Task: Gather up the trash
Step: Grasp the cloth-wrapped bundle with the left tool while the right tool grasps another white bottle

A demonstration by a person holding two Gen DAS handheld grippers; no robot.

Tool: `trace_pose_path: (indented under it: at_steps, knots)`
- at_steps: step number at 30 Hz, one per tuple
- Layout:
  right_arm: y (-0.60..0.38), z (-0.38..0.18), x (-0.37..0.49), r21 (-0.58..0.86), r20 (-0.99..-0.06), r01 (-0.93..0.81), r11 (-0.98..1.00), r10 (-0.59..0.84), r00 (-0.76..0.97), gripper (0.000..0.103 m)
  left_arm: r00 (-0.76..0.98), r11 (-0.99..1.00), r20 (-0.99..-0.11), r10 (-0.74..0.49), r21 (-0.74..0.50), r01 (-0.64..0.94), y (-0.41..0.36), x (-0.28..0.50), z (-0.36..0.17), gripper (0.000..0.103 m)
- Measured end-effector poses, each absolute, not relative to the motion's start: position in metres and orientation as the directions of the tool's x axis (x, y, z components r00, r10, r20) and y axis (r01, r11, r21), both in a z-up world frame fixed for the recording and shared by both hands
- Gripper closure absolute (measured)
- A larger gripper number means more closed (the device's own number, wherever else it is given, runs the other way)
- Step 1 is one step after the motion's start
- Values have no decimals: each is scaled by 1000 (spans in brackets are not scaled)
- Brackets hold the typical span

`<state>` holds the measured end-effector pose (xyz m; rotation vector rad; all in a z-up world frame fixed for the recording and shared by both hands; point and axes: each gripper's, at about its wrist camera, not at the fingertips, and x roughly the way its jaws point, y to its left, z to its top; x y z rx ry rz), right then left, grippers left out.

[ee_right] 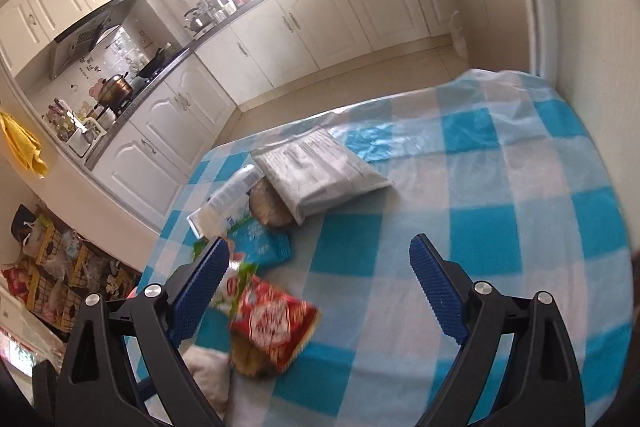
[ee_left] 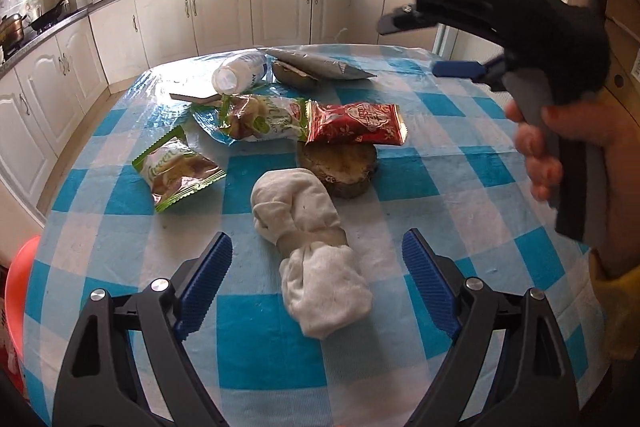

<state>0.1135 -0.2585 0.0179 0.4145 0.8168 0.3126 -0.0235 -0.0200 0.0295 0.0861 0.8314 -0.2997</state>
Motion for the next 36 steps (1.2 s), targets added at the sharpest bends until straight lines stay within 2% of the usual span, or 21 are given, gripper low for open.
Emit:
trace_pose_path:
  at_steps: [5,9,14,15,16,17,25,36]
  knots:
    - [-239,9,153,429,-671,-140,892,419,612,12,601,956,-762,-243,-84,280,-18,-11,22,33]
    - [-213,14,167,447,-649,-200,872,470,599,12,591,959,-766,-254,-118,259,-11,-5,19,51]
    - [-176,29,170,419,-630,-275,865,495,598,15,604,955,-745,-283,-163,246,0,-7,21,60]
    - [-166,33,171,403,-635,-289,868,493,595,22,612,955,-737,-287,-172,241,3,-8,23,61]
    - [-157,36,173,395,-640,-296,870,492,591,35,616,953,-731,-295,-184,239,7,-8,24,61]
    - [-151,38,176,390,-647,-301,870,492,583,38,617,952,-727,-302,-192,239,9,-9,25,61]
    - [-108,32,194,315,-742,-248,916,401,538,41,660,953,-688,-301,-207,219,35,-19,40,61]
    - [-87,14,206,199,-797,-180,963,265,543,42,699,958,-659,-279,-239,157,73,-27,46,61]
